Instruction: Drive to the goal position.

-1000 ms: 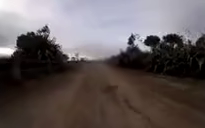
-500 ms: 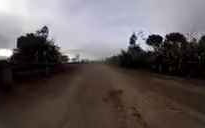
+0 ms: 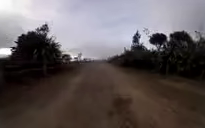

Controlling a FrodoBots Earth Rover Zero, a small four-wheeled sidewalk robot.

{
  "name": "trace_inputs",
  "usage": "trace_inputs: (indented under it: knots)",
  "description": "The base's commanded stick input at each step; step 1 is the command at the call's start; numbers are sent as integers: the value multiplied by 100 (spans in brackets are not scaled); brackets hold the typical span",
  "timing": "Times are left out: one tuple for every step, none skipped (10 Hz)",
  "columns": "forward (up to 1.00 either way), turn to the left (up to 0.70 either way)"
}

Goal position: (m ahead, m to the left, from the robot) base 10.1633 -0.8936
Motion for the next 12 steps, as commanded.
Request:
trace_inputs:
  knots:
    - [85, -1]
    - [85, -1]
    - [85, 0]
    - [85, 0]
    - [85, 0]
    - [85, 0]
    - [85, 0]
    - [85, 0]
    - [85, 0]
    - [85, 0]
    - [85, 0]
    - [85, 0]
